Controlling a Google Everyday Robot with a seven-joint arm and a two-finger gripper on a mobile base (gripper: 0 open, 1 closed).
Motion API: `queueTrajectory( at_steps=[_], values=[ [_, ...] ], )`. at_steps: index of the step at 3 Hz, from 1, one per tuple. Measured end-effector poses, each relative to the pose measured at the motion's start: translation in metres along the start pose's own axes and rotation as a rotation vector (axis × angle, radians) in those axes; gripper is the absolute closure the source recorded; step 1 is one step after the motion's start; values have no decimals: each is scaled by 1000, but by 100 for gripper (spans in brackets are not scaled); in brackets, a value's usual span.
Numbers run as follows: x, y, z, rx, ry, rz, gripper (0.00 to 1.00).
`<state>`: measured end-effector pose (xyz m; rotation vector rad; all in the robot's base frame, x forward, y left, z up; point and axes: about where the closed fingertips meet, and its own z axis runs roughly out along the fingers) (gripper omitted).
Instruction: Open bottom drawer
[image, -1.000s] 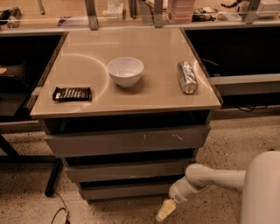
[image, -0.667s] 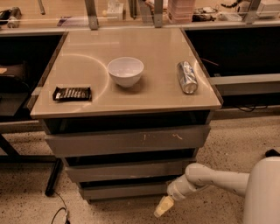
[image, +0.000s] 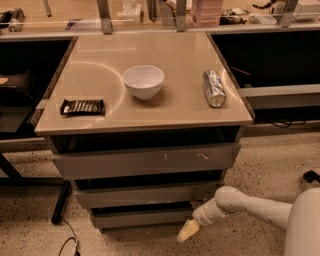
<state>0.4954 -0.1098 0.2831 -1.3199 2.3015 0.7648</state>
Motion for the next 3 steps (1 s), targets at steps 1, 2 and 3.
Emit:
queueTrajectory(
  at_steps=[1,2,3],
  values=[
    [0,0,0,0,0,0,0],
    [2,-6,9,8,-16,5,0],
    [13,-22,23,27,-40,15,0]
  ],
)
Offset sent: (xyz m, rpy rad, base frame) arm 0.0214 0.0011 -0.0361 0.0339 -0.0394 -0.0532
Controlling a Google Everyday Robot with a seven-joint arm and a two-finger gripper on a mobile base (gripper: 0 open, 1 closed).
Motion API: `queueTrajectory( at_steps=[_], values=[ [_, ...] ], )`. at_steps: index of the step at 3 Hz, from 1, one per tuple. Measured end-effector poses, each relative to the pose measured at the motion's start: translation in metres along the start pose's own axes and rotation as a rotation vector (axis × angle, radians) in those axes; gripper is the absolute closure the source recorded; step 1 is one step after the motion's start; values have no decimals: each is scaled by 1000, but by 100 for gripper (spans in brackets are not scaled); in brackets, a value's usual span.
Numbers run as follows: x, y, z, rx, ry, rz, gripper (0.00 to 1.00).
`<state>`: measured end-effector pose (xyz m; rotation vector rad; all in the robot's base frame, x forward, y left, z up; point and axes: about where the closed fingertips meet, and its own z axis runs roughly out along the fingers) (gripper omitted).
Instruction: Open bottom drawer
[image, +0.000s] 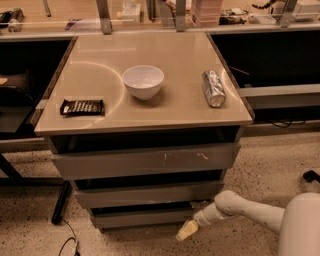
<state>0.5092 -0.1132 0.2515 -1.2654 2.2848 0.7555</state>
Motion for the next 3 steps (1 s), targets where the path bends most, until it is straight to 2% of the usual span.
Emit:
queueTrajectory(
  at_steps=[1,3],
  values=[
    [11,-11,9,9,-15,7,0],
    [21,-27,27,-11,-16,-8,0]
  ],
)
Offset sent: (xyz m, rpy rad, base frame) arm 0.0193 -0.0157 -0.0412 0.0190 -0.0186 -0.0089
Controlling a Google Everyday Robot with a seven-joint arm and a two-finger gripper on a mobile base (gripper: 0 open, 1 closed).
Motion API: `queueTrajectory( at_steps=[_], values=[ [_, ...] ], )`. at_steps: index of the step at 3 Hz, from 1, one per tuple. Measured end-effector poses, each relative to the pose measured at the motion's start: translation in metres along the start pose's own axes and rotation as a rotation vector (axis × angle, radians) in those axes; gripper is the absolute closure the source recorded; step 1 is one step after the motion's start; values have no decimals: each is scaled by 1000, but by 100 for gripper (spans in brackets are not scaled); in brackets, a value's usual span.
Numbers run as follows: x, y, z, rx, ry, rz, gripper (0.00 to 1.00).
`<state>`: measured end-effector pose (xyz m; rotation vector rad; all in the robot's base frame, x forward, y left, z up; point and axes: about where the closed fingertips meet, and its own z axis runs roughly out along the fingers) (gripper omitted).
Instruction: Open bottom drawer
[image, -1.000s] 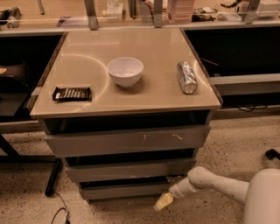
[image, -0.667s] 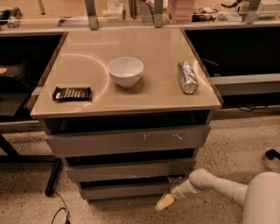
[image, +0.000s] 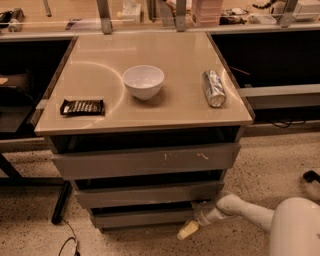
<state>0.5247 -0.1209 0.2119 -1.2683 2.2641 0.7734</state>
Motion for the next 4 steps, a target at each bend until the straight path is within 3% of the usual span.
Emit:
queueTrajectory(
  at_steps=[2,4],
  values=[
    [10,4,10,-55,50,-27,0],
    [29,45,-9,-154,123,-1,0]
  ],
)
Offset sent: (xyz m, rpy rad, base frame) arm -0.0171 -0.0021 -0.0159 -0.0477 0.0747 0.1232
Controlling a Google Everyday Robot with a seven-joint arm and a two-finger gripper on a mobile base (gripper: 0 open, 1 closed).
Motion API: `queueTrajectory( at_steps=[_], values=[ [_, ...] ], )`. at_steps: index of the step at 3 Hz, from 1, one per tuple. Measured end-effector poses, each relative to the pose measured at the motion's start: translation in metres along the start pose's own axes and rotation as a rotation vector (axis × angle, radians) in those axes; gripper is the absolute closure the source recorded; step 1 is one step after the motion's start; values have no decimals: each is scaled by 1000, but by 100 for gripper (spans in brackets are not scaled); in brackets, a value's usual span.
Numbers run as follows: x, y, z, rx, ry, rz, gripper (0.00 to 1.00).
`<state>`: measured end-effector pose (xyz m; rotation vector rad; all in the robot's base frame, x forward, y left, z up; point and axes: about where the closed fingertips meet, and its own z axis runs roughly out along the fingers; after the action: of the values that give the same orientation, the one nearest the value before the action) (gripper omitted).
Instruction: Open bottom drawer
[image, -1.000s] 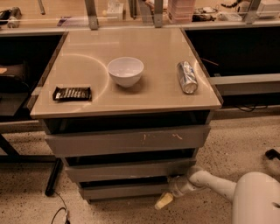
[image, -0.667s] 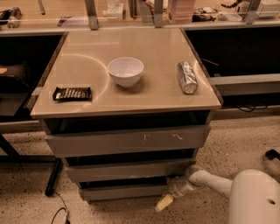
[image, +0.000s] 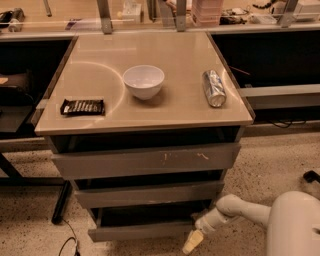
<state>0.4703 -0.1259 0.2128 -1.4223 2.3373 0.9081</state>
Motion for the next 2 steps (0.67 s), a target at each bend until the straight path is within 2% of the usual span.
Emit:
queueTrajectory(
  at_steps=[1,2],
  values=[
    [13,36,-15,-39,22,34,0],
    [14,37,-15,-40,22,34,0]
  ],
)
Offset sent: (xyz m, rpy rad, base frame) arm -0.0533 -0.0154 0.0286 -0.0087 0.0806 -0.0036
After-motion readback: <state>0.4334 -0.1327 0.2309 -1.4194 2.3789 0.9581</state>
